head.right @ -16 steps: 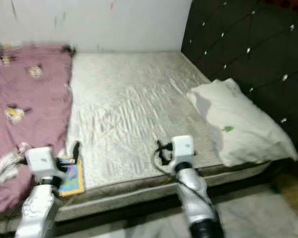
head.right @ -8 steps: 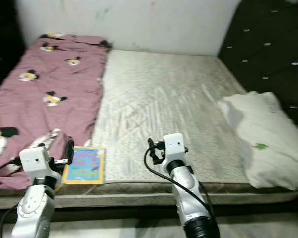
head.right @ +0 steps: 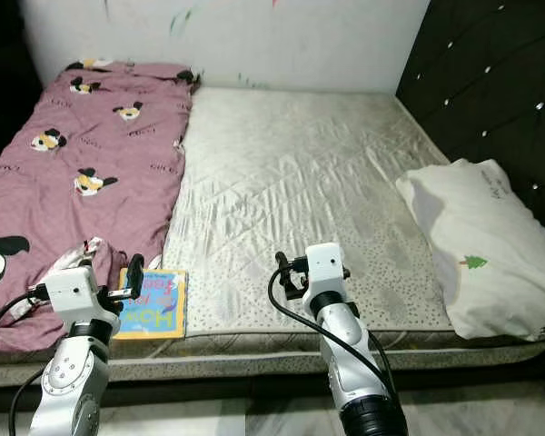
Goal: Clean up the room
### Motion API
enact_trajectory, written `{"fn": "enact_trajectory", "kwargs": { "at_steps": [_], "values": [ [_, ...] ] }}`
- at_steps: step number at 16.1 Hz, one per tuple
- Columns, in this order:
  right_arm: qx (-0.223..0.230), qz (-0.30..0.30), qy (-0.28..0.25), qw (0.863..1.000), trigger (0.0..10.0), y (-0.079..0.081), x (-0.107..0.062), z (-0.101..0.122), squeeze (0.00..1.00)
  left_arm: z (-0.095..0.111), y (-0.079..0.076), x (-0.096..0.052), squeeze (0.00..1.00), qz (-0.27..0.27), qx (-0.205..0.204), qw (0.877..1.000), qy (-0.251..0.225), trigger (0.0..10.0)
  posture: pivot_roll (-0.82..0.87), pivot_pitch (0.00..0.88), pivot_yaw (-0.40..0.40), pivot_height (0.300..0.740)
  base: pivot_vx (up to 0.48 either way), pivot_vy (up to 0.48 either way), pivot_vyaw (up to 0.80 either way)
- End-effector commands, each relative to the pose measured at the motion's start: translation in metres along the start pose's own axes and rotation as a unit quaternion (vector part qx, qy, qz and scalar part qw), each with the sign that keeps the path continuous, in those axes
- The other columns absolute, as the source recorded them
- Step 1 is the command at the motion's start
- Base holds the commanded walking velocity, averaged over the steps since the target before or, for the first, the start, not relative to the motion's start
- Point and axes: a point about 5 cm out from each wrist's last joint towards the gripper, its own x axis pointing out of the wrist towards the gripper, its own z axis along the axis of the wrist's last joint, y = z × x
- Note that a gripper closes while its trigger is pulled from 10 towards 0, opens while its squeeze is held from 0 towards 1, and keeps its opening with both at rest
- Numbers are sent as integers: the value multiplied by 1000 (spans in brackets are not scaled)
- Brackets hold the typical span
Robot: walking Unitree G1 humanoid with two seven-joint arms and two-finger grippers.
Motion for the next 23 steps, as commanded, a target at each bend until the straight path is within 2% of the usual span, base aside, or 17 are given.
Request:
{"fn": "enact_trajectory", "kwargs": {
  "at_steps": [1,15,21,23],
  "values": [
    [0,-2,0,1000,10000,-3,1,1,0,-1,-1,0,0,-7,3,1000,2,10000,1,0,-75,740,304,0,0],
    [0,-4,0,1000,10000,-3,2,2,0,-2,-1,1,0,-9,0,1000,10,10000,-2,0,-74,740,307,0,0],
    [0,-3,1,1000,10000,-3,2,2,0,-4,-1,2,0,-9,-14,1000,14,10000,-2,0,-75,740,0,0,0],
    [1,-3,3,1000,10000,-4,3,1,0,-5,-1,3,0,-8,-18,1000,17,10000,-1,0,-79,740,0,375,0]
  ]
}}
